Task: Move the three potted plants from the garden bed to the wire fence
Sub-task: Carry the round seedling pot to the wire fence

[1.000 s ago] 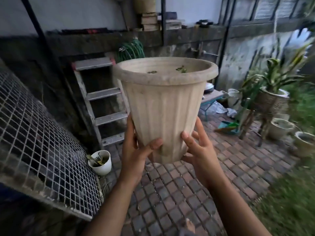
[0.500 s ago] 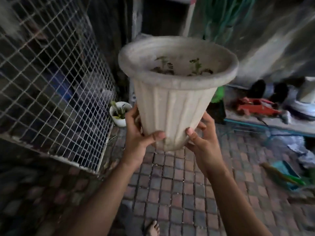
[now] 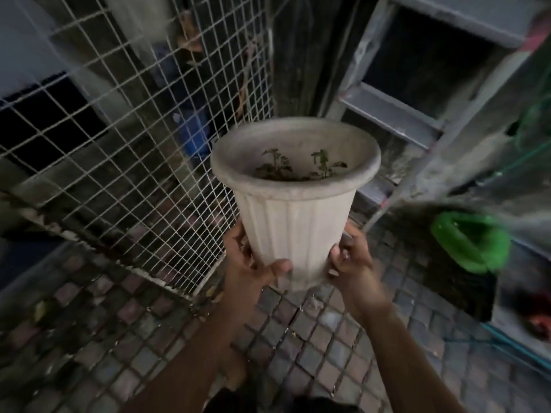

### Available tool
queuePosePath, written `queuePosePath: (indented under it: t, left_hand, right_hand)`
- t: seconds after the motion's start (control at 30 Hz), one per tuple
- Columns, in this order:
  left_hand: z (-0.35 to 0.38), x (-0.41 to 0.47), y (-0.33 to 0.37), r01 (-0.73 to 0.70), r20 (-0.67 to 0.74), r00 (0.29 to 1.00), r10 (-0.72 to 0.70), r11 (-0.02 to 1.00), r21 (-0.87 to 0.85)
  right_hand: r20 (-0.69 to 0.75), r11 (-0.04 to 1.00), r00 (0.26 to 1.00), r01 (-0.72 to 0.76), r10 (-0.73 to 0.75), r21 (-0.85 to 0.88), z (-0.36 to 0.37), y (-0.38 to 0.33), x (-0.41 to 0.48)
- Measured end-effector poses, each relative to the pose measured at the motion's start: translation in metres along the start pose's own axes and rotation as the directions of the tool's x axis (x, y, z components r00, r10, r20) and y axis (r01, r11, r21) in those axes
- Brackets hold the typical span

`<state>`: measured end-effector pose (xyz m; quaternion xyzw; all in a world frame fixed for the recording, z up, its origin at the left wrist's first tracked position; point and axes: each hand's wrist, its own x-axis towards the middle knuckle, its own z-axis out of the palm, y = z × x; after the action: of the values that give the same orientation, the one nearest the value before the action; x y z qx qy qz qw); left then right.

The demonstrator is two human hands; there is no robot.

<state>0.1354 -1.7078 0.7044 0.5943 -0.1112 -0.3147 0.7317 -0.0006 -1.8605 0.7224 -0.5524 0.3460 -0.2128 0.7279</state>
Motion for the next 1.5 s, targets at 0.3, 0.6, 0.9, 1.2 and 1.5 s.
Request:
queuePosePath:
  t: [0.3, 0.6, 0.9, 1.2, 1.5]
  left_hand:
    - [0.020, 0.093, -0.077, -0.002, -0.247, 0.969, 0.020, 0.997, 0.074]
    - [-0.019, 0.206, -0.281, 0.002, -0.473, 0.879, 0.063, 0.991, 0.136]
    - [-0.121, 0.256, -0.526, -0.050, -0.435, 0.884, 0.172, 0.959, 0.277]
    - [-0.186, 0.270, -0.636, -0.066, -0.446, 0.854, 0.269, 0.905, 0.419]
    - [-0.218, 0.322, -0.667, -0.087, -0.453, 0.843, 0.289, 0.906, 0.415]
  right_hand:
    - [0.197, 0.995, 0.977, -0.070, 0.083, -0.074, -0.018, 0.063, 0.160]
    - [0.381, 0.973, 0.900, -0.155, 0.212, -0.174, -0.043, 0.254, 0.332]
    - [0.456, 0.987, 0.876, -0.138, 0.160, -0.080, -0.051, 0.536, 0.381]
    - [0.441, 0.991, 0.891, -0.129, 0.110, 0.013, -0.033, 0.669, 0.400]
    - [0.566, 0.993, 0.823, -0.102, 0.049, 0.063, -0.011, 0.688, 0.470]
